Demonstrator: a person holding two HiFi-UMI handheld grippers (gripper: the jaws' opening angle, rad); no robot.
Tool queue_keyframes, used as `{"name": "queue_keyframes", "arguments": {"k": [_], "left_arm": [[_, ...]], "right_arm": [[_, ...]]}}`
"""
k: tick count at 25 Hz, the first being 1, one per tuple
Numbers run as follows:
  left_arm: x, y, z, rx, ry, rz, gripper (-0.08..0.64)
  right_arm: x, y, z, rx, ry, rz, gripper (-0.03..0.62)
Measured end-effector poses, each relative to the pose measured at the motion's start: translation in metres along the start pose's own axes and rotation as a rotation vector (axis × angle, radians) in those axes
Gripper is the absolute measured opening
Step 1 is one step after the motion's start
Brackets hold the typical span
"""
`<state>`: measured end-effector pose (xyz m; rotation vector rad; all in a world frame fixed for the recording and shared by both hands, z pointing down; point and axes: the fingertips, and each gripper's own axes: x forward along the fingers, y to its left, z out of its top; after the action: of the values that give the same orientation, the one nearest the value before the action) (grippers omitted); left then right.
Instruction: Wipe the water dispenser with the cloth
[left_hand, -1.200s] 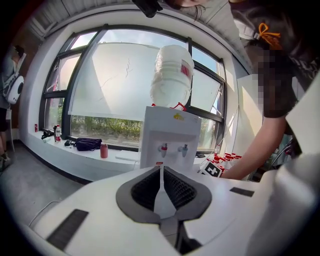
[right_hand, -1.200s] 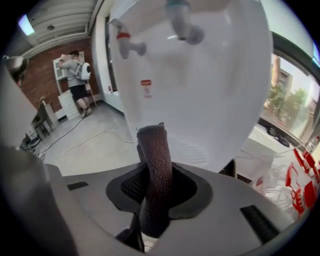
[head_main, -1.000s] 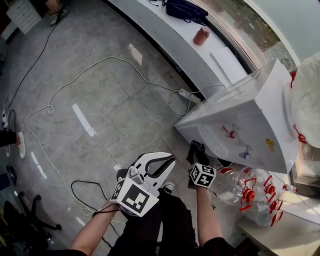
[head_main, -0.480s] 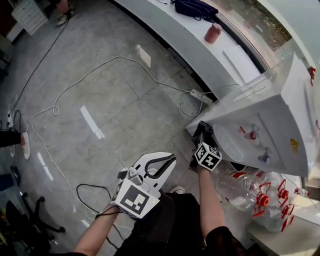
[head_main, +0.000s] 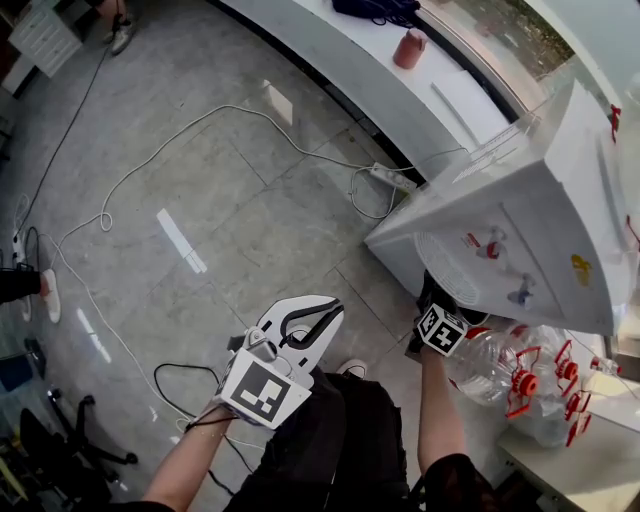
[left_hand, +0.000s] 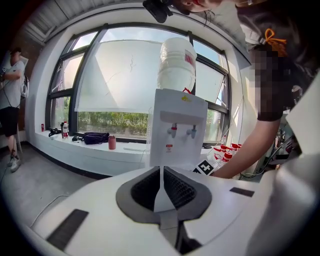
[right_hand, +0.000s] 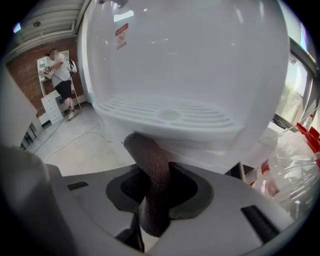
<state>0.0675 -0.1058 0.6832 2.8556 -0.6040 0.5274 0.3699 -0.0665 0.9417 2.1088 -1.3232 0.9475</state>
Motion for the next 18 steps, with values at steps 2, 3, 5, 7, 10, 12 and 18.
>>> {"name": "queue_keyframes", "arguments": {"k": [2, 3, 5, 7, 10, 12, 18], "left_arm": [[0.004, -0.004, 0.008, 0.006, -0.005, -0.016, 0.031], [0.006, -0.006, 0.011, 0.011, -0.007, -0.024, 0.029], [0.011, -0.011, 0.017, 0.021, -0.006, -0.043, 0.03], [0.016, -0.016, 0.02, 0.029, 0.001, -0.06, 0.029], [0.02, -0.022, 0.025, 0.033, 0.014, -0.075, 0.03], [0.02, -0.025, 0.031, 0.036, 0.017, -0.08, 0.029], [0.008, -0.034, 0.06, 0.023, 0.033, -0.089, 0.029]], "right_arm": [[-0.011, -0.025, -0.006, -0.037, 0.017, -0.025, 0.11], [-0.016, -0.036, -0.008, -0.054, 0.025, -0.036, 0.11], [-0.025, -0.054, -0.011, -0.087, 0.039, -0.05, 0.111], [-0.032, -0.069, -0.014, -0.104, 0.049, -0.06, 0.112], [-0.042, -0.091, -0.014, -0.084, 0.054, -0.092, 0.11], [-0.049, -0.102, -0.013, -0.067, 0.061, -0.11, 0.11], [-0.086, -0.095, -0.001, -0.058, 0.072, -0.084, 0.109]]}}
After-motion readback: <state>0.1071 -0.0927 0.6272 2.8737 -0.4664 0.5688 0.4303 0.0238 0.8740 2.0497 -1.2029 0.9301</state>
